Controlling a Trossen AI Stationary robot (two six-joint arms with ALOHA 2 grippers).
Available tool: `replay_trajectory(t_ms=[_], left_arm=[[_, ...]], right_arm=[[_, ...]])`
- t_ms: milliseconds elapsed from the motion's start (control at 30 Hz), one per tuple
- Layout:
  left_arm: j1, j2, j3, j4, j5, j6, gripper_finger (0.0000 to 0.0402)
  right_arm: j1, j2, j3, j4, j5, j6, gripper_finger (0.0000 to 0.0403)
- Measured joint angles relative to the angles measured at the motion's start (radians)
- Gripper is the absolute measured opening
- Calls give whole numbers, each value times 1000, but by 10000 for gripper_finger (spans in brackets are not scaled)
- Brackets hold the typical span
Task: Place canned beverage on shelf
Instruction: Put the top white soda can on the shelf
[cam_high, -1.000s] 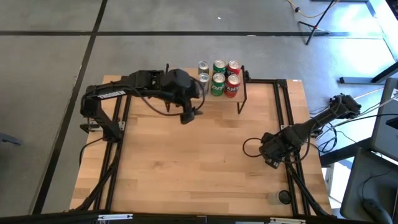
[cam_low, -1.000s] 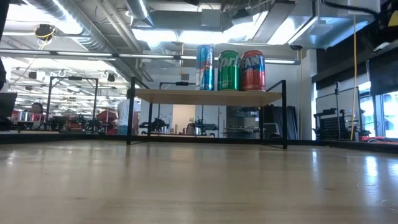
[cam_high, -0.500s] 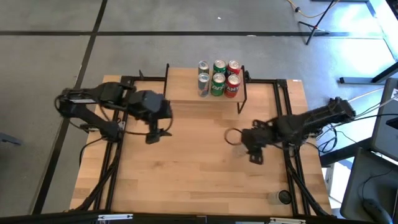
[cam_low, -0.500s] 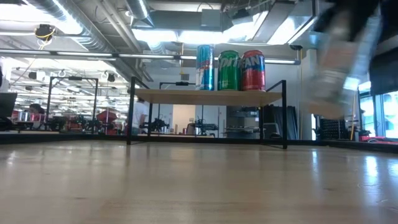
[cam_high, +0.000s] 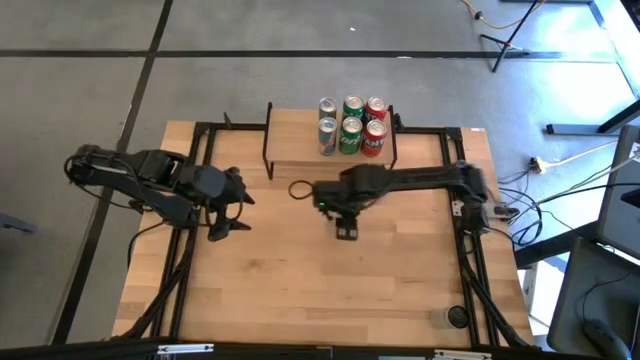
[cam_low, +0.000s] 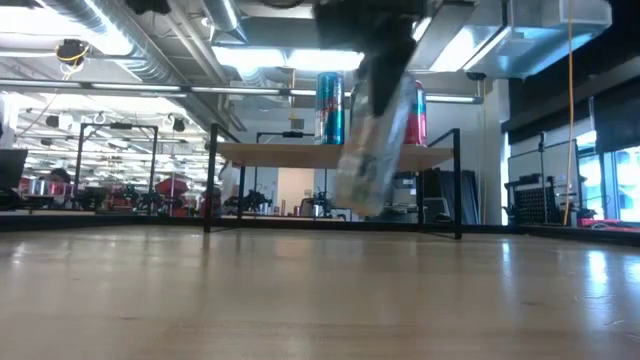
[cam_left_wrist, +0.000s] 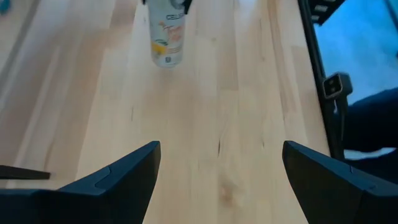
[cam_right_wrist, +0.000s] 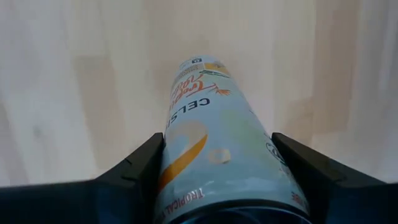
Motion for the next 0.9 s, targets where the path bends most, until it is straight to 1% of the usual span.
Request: replay_trajectory(t_ms=[133, 267, 367, 533, 600, 667, 833, 900], left_arm=[[-15, -2, -30, 3, 3, 2, 324], [-18, 1, -59, 4, 2, 8, 324], [-18, 0, -67, 16, 2, 8, 324], [-18, 3, -67, 41, 0, 10, 324], [-18, 4, -67, 55, 0, 10, 324], [-18, 8, -67, 64, -1, 10, 324], [-18, 19, -67, 67, -1, 11, 324], [-18, 20, -67, 67, -1, 10, 324]], right_arm=[[3, 108, 115, -32, -5, -74, 228], [5, 160, 182, -62, -53, -113, 228], [5, 161, 187, -59, -64, -128, 228], [4, 181, 180, -82, -25, -135, 228], [4, 183, 180, -69, -28, -134, 229], [4, 183, 180, -66, -30, -134, 257], [4, 189, 180, -47, -35, -133, 361], [5, 189, 181, -34, -38, -132, 385]])
